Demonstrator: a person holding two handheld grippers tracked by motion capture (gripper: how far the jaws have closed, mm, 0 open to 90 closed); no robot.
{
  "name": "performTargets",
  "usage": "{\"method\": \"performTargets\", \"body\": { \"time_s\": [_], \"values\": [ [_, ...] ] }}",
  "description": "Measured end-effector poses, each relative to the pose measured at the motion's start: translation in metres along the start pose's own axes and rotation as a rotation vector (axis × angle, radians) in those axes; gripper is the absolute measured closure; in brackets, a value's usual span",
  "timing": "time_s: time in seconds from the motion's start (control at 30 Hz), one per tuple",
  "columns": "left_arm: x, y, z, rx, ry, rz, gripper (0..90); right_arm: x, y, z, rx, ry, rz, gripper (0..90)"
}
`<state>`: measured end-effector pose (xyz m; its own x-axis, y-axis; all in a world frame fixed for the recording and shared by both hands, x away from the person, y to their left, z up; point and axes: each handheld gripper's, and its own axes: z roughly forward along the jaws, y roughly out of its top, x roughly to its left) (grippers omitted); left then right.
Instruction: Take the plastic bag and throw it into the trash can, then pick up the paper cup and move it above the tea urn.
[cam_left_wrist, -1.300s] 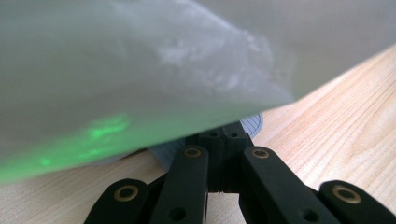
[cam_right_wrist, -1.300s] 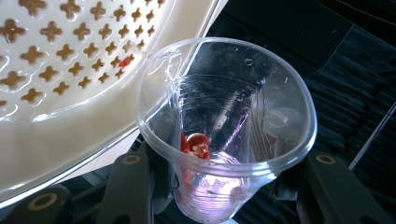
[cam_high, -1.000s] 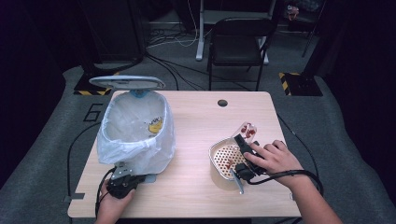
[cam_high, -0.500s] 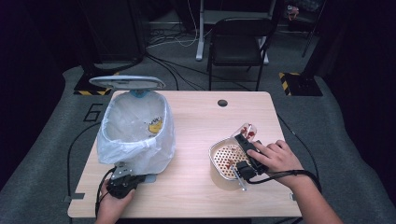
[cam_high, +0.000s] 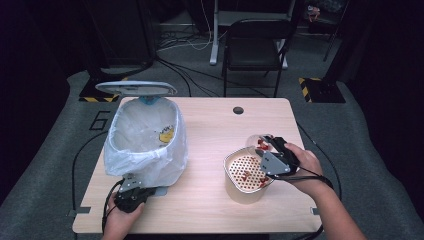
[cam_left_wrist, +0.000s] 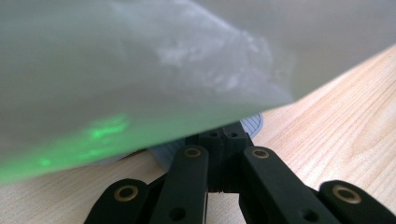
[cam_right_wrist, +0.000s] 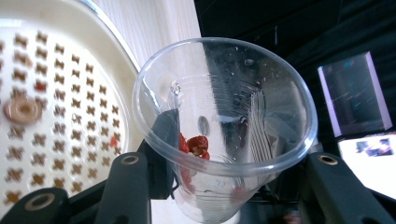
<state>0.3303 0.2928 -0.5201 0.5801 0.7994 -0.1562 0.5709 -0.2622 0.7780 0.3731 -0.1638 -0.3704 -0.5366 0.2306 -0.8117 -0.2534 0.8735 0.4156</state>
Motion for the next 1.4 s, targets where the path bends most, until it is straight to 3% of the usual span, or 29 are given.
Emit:
{"method": "performTargets", "body": {
  "time_s": [0.2, 0.33, 0.47, 0.73, 0.9, 1.17, 1.4],
  "values": [
    [0.0, 0.0, 0.0, 0.0, 0.0, -0.001, 90.0, -0.009, -0.007, 0.003, -0.055, 0.044, 0.153, 52.0],
    [0.0, 0.0, 0.0, 0.0, 0.001, -0.001, 90.0, -0.017, -0.012, 0.006, -0.074, 0.076, 0.282, 52.0],
    [0.0, 0.0, 0.0, -0.001, -0.001, -0.001, 90.0, -0.022, -0.015, 0.007, -0.119, 0.106, 0.367, 51.9],
    [0.0, 0.0, 0.0, 0.0, -0.001, -0.002, 90.0, -0.031, -0.016, 0.004, -0.15, 0.173, 0.514, 51.8],
    [0.0, 0.0, 0.0, -0.003, -0.003, -0.002, 90.0, -0.033, -0.013, 0.003, -0.171, 0.191, 0.547, 51.8],
    [0.0, 0.0, 0.0, 0.001, 0.001, 0.0, 90.0, -0.032, -0.004, 0.005, -0.178, 0.215, 0.553, 51.6],
    [0.0, 0.0, 0.0, 0.004, -0.002, 0.0, 90.0, -0.034, -0.001, 0.01, -0.178, 0.252, 0.63, 51.6]
  ]
}}
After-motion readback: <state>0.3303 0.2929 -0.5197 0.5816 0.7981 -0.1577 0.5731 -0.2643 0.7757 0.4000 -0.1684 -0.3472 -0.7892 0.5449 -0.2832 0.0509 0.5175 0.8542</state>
